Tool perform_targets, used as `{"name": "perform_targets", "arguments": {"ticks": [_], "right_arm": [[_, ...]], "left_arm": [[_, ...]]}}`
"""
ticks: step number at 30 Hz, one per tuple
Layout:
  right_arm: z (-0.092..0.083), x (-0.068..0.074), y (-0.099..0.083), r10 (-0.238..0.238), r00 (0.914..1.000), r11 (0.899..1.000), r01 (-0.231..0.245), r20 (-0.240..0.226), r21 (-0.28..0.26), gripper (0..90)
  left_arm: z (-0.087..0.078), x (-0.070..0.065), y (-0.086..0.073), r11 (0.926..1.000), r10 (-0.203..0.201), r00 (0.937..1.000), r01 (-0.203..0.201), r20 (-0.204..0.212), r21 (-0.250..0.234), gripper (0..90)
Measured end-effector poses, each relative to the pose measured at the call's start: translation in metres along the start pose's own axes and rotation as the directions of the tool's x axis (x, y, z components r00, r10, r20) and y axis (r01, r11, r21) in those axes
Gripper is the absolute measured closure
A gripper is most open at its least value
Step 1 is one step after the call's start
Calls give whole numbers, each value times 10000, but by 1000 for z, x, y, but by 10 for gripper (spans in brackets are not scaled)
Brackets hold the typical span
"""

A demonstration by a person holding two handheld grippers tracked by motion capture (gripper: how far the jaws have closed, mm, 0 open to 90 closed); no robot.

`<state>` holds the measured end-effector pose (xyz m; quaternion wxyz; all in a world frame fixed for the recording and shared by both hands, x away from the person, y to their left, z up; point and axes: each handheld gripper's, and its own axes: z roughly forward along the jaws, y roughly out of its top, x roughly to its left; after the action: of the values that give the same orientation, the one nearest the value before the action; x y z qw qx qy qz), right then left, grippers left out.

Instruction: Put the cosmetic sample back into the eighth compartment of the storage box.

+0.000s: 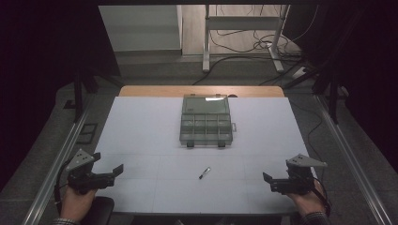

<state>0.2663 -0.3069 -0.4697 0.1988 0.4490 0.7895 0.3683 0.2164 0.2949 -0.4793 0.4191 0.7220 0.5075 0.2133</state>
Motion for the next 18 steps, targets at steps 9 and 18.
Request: {"name": "perform_targets", "arguments": {"ticks": [9,18], "right_arm": [[1,1,0,-144,9999,9998,143,48,118,0],[2,2,1,-214,9998,9995,214,7,243,0]], "left_arm": [[1,-3,1,9995,305,9995,-305,-11,121,11],[2,-1,1,9997,124,9998,-126,123,201,15]]}}
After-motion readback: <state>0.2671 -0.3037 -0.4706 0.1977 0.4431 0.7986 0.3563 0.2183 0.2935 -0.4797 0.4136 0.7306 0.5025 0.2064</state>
